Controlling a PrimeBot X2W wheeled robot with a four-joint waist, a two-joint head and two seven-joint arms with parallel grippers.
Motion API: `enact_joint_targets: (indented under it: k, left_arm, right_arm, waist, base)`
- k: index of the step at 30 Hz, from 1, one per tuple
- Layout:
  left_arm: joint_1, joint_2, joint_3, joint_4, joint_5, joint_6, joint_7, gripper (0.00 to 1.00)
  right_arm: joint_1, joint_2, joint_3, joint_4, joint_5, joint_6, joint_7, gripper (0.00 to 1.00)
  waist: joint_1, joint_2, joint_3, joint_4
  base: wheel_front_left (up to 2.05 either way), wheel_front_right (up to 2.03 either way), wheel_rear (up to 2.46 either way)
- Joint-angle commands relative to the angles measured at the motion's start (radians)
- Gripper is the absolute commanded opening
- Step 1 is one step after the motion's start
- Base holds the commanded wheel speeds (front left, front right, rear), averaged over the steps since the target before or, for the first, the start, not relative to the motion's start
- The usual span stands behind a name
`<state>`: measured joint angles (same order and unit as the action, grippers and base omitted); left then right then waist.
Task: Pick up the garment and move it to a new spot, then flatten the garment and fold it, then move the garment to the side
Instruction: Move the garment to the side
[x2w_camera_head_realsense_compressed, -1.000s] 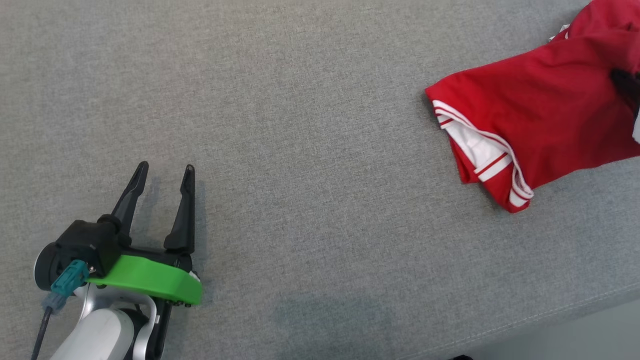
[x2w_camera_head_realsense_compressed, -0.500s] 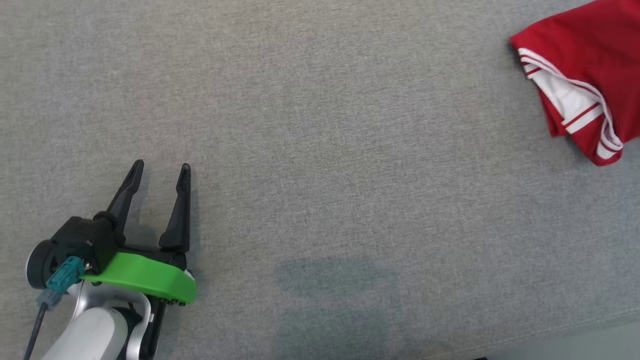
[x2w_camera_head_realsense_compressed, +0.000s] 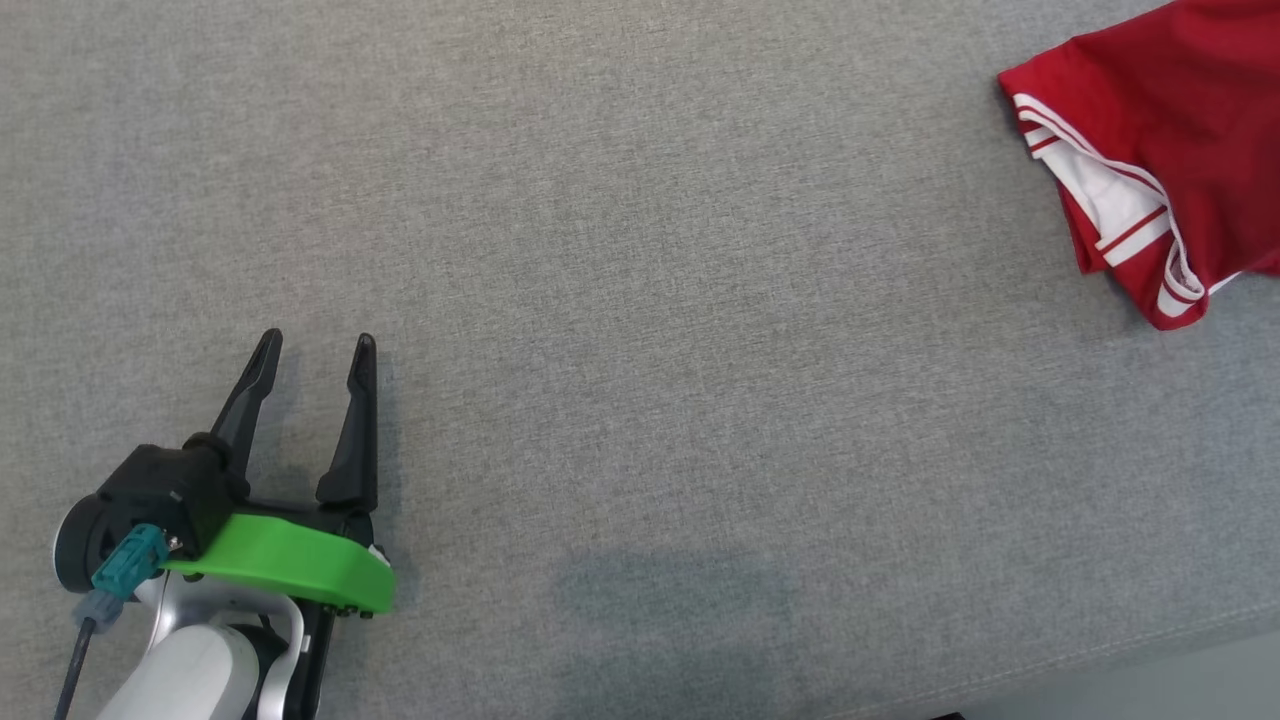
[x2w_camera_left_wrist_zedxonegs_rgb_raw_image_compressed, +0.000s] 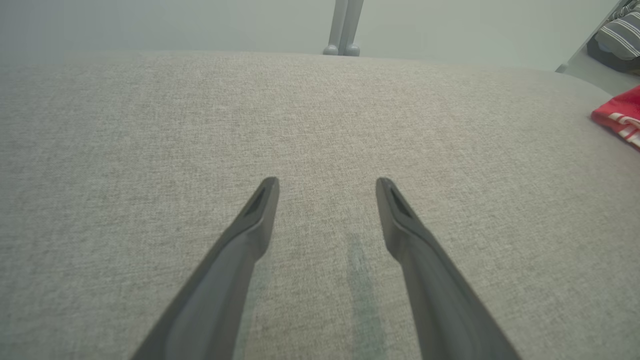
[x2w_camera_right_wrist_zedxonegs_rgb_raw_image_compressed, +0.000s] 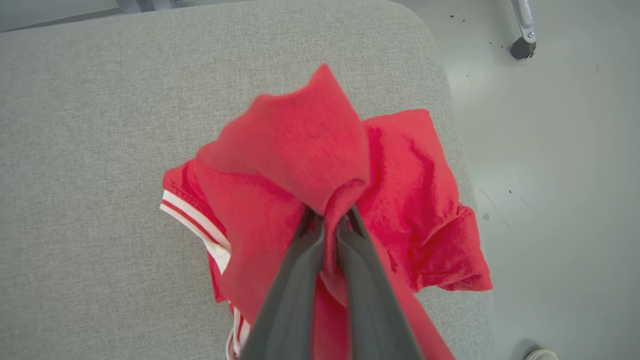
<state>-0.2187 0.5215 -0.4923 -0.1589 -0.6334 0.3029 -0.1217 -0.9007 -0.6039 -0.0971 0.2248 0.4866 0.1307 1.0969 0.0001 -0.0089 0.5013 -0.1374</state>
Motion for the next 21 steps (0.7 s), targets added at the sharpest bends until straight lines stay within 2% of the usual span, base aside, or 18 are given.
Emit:
enact_joint_targets:
  k: [1, 11, 21]
  left_arm:
    - [0.010, 0.000, 0.002, 0.004, -0.011, 0.007, -0.005, 1.00]
    - [0.003, -0.006, -0.004, 0.018, -0.020, -0.002, -0.008, 1.00]
    - [-0.035, -0.019, -0.013, 0.030, -0.020, -0.017, -0.014, 1.00]
  right_arm:
    - [0.027, -0.009, 0.014, -0.031, 0.025, 0.000, 0.016, 0.00]
    - [0.101, -0.053, -0.030, -0.134, 0.086, 0.000, 0.092, 0.00]
    - [0.106, -0.076, -0.086, -0.129, 0.011, 0.000, 0.072, 0.00]
  waist:
    - [-0.0001, 0.0089, -0.021, -0.023]
    - [-0.0001, 0.0089, -0.047, -0.073]
    - [-0.0001, 0.0089, -0.009, -0.026]
  base:
    - [0.00, 0.00, 0.00]
    - [0.00, 0.00, 0.00]
    - [0.00, 0.00, 0.00]
